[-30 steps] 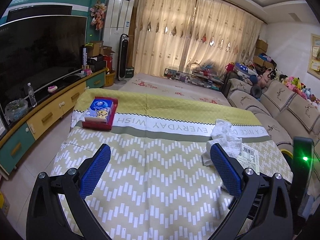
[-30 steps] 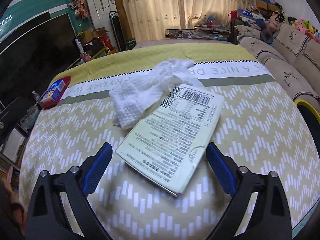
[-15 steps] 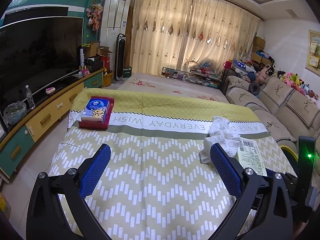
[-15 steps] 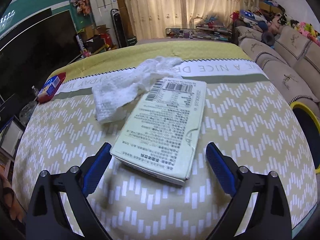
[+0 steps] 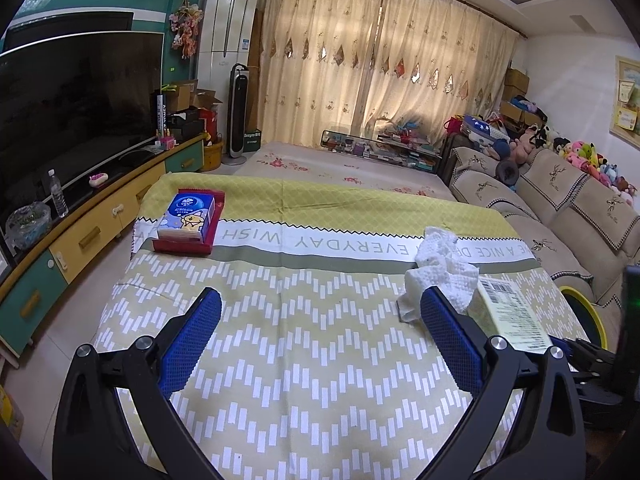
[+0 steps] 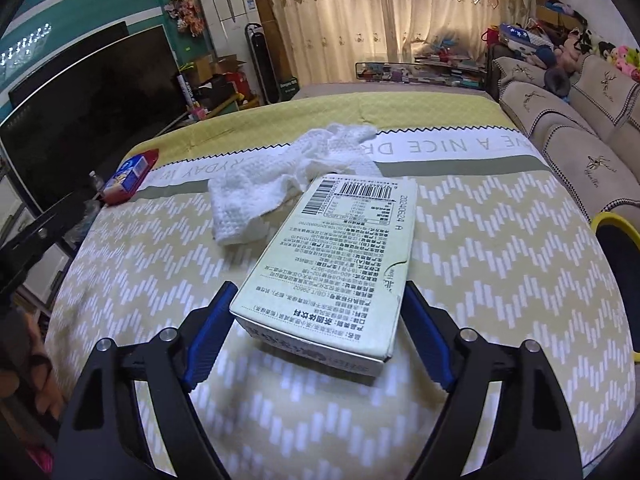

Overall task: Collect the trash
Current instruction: 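Reach the right tool to the white cardboard box and grasp it, then lift the cardboard box with the right tool, carry into bin, release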

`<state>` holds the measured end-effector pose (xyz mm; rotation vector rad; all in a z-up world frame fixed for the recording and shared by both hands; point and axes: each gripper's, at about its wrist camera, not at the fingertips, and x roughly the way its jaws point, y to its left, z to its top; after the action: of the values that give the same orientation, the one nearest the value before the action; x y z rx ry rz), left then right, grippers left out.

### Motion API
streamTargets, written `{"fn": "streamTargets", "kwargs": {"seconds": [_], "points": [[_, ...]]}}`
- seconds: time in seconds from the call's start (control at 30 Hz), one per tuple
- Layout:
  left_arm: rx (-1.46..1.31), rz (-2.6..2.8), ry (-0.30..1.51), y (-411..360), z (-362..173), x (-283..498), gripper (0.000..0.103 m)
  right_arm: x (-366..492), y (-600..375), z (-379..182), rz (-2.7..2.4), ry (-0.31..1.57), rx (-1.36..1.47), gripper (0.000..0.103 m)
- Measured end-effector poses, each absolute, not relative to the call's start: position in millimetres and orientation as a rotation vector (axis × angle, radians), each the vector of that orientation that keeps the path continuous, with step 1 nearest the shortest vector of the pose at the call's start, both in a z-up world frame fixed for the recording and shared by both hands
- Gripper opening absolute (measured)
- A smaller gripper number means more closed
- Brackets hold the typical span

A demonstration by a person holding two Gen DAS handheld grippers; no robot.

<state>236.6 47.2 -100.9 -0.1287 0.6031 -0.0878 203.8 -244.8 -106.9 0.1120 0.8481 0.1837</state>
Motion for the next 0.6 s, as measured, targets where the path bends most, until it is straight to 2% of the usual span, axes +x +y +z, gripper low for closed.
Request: {"fn": "streamTargets", "kwargs": {"seconds": [0.6], "points": [[-0.083,-0.101,0.617,34,-107,240,0.098,152,-332,-87,0.155,0.796,0.175,0.077]]}}
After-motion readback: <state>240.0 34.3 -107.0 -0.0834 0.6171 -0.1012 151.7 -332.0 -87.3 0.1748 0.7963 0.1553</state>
